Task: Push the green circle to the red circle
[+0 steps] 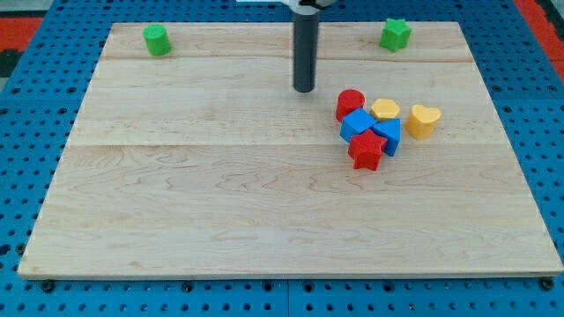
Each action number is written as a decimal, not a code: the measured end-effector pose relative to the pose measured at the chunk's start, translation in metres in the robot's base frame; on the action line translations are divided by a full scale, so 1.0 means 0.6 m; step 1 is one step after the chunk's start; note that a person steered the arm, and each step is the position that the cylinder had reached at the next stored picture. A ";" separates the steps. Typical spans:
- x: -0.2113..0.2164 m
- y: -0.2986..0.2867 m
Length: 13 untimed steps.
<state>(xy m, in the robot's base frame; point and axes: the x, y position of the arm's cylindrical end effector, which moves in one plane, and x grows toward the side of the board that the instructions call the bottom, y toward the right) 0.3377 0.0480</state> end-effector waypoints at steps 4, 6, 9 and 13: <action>-0.137 -0.215; -0.241 -0.431; -0.065 -0.298; -0.148 -0.228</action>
<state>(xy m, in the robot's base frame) 0.2487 -0.0889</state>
